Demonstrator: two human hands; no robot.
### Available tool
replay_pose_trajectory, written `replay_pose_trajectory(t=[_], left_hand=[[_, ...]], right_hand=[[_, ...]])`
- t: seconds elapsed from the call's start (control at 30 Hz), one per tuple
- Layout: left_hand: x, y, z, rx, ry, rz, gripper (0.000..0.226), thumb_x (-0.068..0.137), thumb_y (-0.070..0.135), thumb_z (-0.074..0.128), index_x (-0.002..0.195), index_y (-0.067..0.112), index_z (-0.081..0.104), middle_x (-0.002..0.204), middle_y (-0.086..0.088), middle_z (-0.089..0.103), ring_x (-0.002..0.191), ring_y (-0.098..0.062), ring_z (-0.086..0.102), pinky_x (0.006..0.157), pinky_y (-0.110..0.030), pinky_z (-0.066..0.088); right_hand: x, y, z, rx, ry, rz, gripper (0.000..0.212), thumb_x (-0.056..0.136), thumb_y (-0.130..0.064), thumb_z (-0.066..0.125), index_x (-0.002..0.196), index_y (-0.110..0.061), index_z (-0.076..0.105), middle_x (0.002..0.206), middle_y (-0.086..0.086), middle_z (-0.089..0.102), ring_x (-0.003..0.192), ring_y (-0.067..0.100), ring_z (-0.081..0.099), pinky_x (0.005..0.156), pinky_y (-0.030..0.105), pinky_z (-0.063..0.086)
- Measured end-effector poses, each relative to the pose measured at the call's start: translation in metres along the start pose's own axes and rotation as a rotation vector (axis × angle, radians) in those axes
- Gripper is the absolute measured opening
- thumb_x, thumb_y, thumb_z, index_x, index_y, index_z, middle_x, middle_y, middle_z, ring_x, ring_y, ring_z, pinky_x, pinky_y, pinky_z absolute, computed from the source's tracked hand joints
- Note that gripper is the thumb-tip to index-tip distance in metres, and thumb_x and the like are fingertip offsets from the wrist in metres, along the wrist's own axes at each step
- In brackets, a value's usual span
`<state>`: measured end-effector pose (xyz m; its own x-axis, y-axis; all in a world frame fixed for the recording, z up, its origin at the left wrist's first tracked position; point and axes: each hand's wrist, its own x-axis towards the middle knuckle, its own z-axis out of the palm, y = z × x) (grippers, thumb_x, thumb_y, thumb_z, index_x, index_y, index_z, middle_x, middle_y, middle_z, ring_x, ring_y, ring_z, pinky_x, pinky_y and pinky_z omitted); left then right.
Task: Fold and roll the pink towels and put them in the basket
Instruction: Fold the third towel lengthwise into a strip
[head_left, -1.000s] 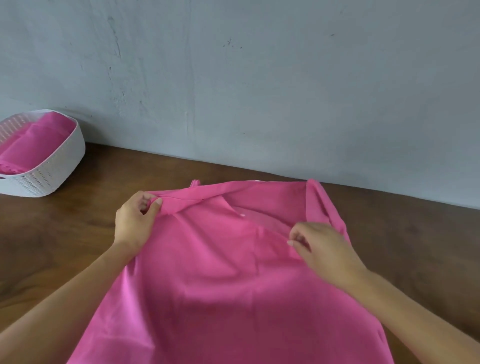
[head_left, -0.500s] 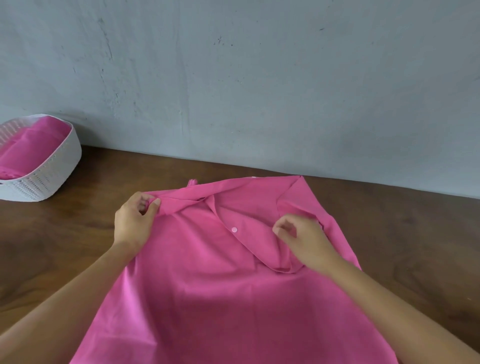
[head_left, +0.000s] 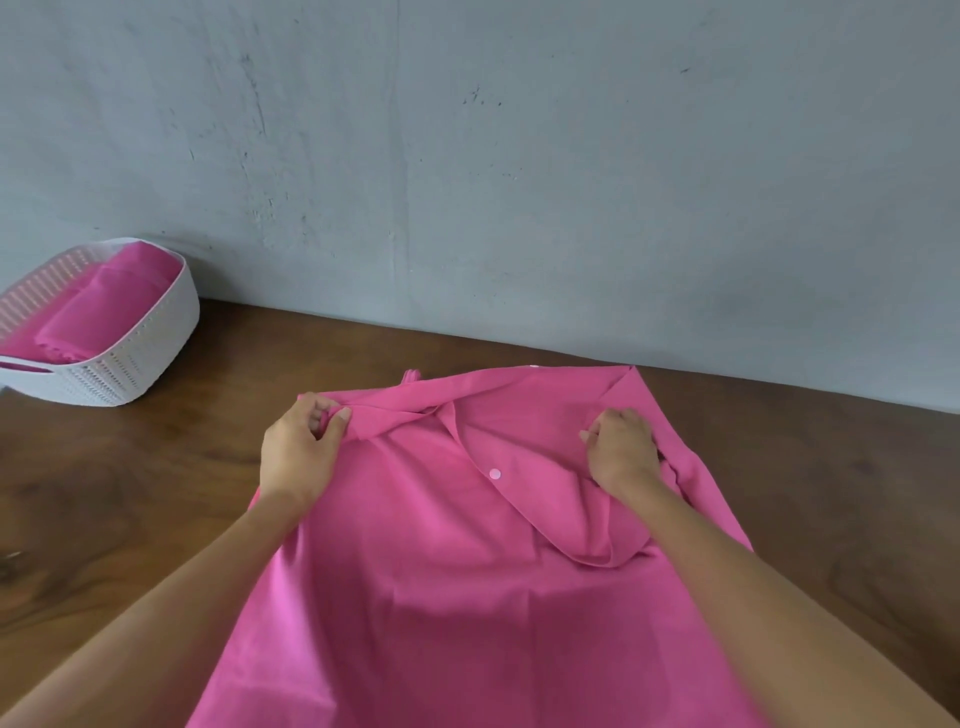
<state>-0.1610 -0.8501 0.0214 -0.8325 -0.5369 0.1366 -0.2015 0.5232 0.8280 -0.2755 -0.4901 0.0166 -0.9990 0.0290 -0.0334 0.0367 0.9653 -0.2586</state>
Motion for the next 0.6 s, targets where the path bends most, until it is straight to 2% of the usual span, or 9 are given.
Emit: replay_pose_trajectory(t=[0.07,0.13,0.2,0.23,0.3,0.37,0.4,0.5,0.6], left_hand=[[0.001,-0.002,0.0,0.018,-0.022,0.004,0.012,0.096,0.025,0.067,0.088,0.018,0.064,0.077,-0.002,0.064,0.076,-0.019,0.059,0.073,-0.035,0.047],[0.003,-0.003,-0.001,0.031,-0.044,0.005,0.011,0.096,0.025,0.068,0.088,0.018,0.064,0.078,-0.001,0.064,0.077,-0.018,0.059,0.073,-0.035,0.046],[0.004,0.0,-0.003,0.033,-0.066,-0.004,0.011,0.095,0.026,0.069,0.086,0.02,0.065,0.081,0.002,0.065,0.08,-0.016,0.06,0.074,-0.033,0.045],[0.006,0.0,-0.005,0.028,-0.084,-0.013,0.011,0.094,0.026,0.07,0.085,0.021,0.065,0.082,0.003,0.066,0.083,-0.015,0.06,0.075,-0.033,0.044],[0.012,0.0,-0.012,-0.01,-0.139,-0.05,0.012,0.092,0.024,0.073,0.082,0.022,0.067,0.084,0.002,0.07,0.086,-0.017,0.065,0.079,-0.036,0.05],[0.019,0.0,-0.021,-0.04,-0.185,-0.088,0.013,0.088,0.023,0.078,0.079,0.022,0.069,0.084,-0.001,0.073,0.087,-0.023,0.069,0.086,-0.043,0.055],[0.021,0.0,-0.025,-0.046,-0.192,-0.098,0.012,0.086,0.022,0.08,0.078,0.022,0.071,0.083,-0.001,0.074,0.086,-0.026,0.07,0.086,-0.047,0.056],[0.022,0.008,-0.037,-0.078,-0.174,-0.074,0.01,0.084,0.019,0.082,0.079,0.022,0.074,0.083,-0.002,0.075,0.085,-0.029,0.07,0.082,-0.042,0.057],[0.02,0.016,-0.046,-0.088,-0.142,-0.061,0.007,0.086,0.019,0.081,0.084,0.018,0.074,0.089,0.0,0.075,0.087,-0.022,0.069,0.077,-0.033,0.052]], right_hand=[[-0.003,0.0,-0.006,0.062,0.018,-0.019,0.014,0.099,-0.021,0.061,0.103,-0.008,0.064,0.111,0.012,0.061,0.105,0.031,0.054,0.092,0.042,0.045],[-0.005,0.002,-0.016,0.15,0.012,-0.072,0.007,0.099,-0.012,0.058,0.093,-0.009,0.058,0.103,0.009,0.063,0.096,0.027,0.059,0.081,0.039,0.048],[-0.008,0.009,-0.03,0.178,0.031,-0.138,0.022,0.097,0.0,0.052,0.083,-0.016,0.047,0.095,0.003,0.061,0.09,0.021,0.059,0.07,0.036,0.046],[-0.01,0.014,-0.038,0.173,0.059,-0.166,0.025,0.094,0.006,0.049,0.083,-0.016,0.046,0.095,0.0,0.06,0.091,0.019,0.06,0.069,0.036,0.046],[-0.015,0.025,-0.056,0.149,0.077,-0.243,0.031,0.089,0.014,0.043,0.097,-0.014,0.053,0.104,-0.003,0.056,0.095,0.018,0.06,0.076,0.037,0.05],[-0.02,0.037,-0.077,0.088,0.01,-0.322,0.042,0.09,0.013,0.042,0.116,-0.018,0.054,0.111,-0.003,0.05,0.095,0.016,0.057,0.082,0.036,0.05],[-0.023,0.043,-0.088,0.036,-0.019,-0.345,0.046,0.09,0.012,0.043,0.119,-0.022,0.054,0.111,-0.003,0.049,0.092,0.016,0.057,0.082,0.036,0.051],[-0.027,0.068,-0.114,-0.07,-0.014,-0.383,0.051,0.082,0.012,0.046,0.111,-0.029,0.056,0.105,-0.005,0.046,0.078,0.015,0.058,0.068,0.037,0.052],[-0.036,0.089,-0.137,-0.106,0.06,-0.439,0.046,0.081,0.012,0.047,0.096,-0.031,0.053,0.099,-0.009,0.046,0.075,0.012,0.057,0.065,0.04,0.053]])
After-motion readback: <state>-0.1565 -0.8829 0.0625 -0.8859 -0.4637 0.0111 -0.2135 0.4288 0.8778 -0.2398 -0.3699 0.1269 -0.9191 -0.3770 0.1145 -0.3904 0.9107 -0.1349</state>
